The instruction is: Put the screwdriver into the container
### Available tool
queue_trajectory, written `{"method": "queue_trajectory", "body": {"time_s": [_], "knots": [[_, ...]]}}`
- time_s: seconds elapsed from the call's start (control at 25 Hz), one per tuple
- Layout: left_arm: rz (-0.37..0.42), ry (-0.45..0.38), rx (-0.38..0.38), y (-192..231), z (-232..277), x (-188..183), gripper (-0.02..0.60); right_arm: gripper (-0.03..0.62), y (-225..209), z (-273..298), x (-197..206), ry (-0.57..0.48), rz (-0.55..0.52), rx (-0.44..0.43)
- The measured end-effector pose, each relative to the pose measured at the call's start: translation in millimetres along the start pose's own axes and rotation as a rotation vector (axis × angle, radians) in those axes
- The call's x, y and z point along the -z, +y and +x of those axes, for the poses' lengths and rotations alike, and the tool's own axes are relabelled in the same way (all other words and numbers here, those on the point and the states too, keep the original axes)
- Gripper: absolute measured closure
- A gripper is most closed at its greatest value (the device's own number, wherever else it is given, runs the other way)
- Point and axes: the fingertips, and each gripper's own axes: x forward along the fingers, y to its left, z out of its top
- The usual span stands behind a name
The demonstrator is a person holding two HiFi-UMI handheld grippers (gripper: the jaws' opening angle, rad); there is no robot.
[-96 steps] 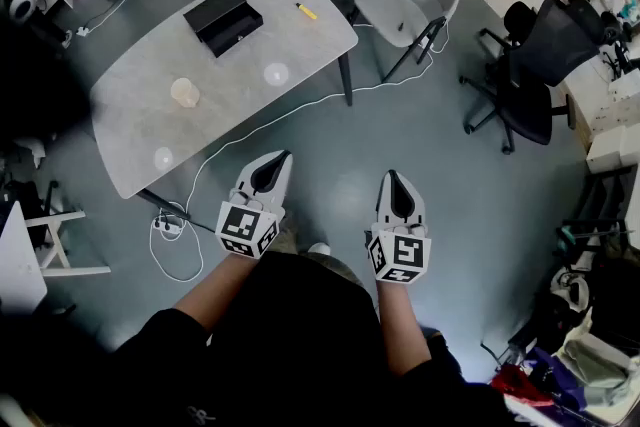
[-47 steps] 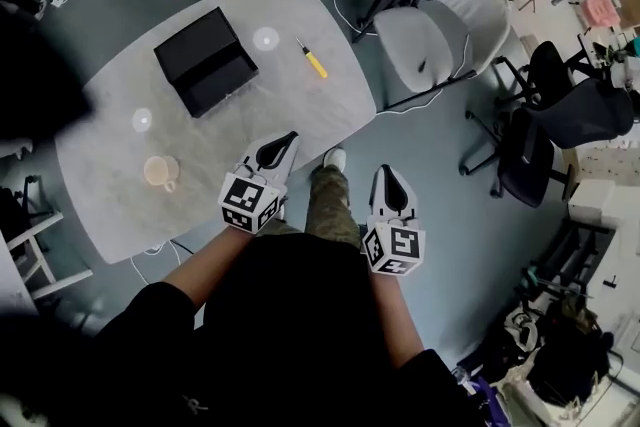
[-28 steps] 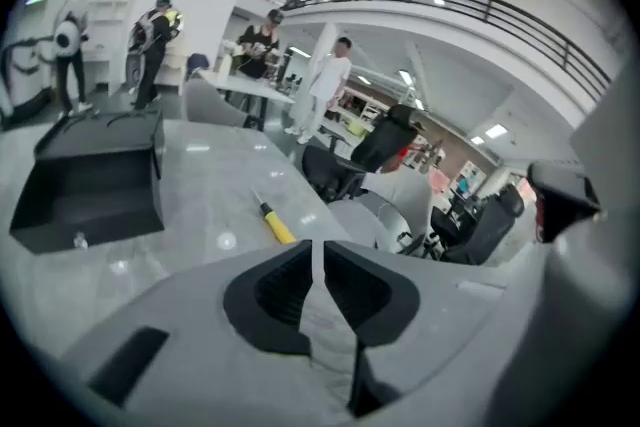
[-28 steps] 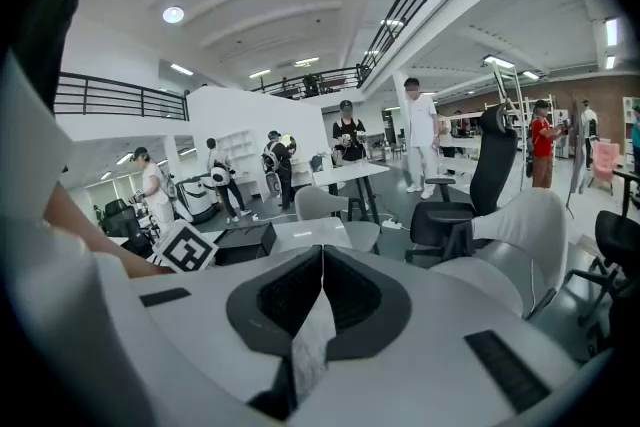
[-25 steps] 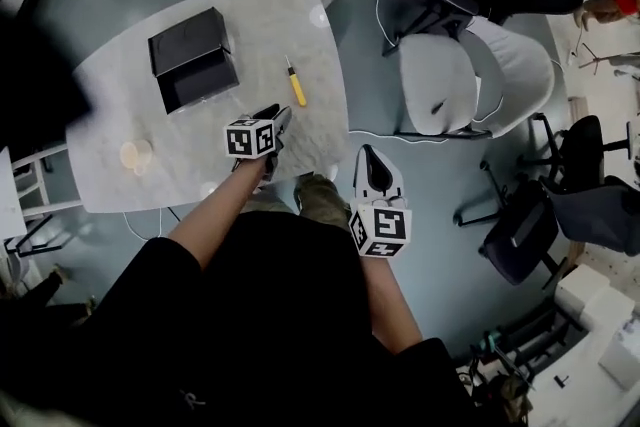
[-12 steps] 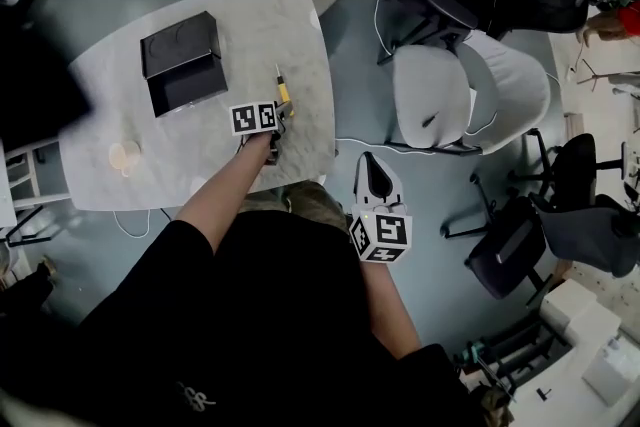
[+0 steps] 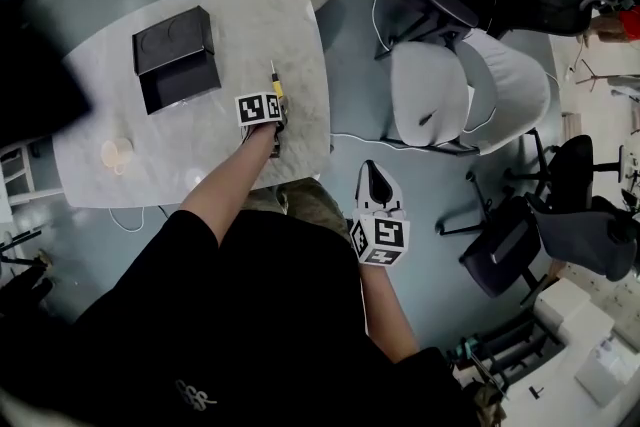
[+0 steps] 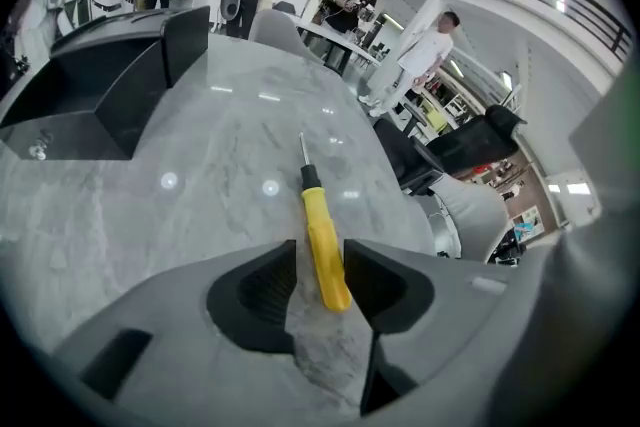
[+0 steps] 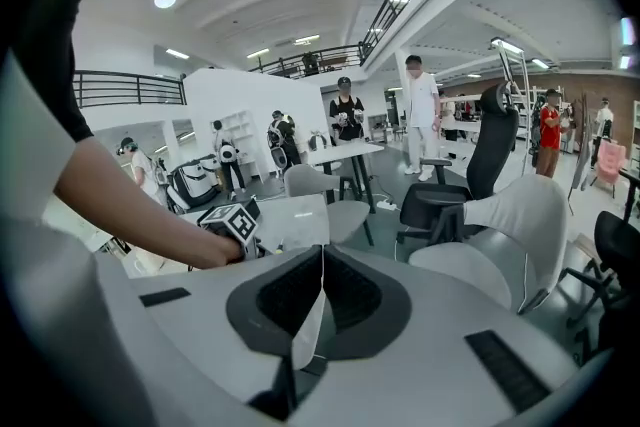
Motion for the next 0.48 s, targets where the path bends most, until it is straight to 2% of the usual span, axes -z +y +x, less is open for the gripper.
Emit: {"method": "queue_trajectory", "body": {"time_s": [0.04, 0.12, 0.32, 0.48], "knots": [[0.012, 0.004, 0.005, -2.3, 0.9, -0.5, 0.427, 0.582, -1.2, 0.6, 3.5, 0.006, 0.001, 0.003], [0.047, 0.009, 0.018, -8.0, 2.0, -0.9, 0.482, 0.582, -2.2, 1.9, 9.7, 0.017, -0.005, 0.004], [0.163, 0.007, 0.041, -12.6, -3.4, -1.4, 0.502, 0.582, -1.5, 5.0, 12.6, 0.027, -0.032, -0.001], [0.21, -0.009, 0.087, -9.3, -18.1, -4.2, 0.505, 0.582, 6.3, 7.4, 6.5, 0.023, -0.047, -0.005]]}}
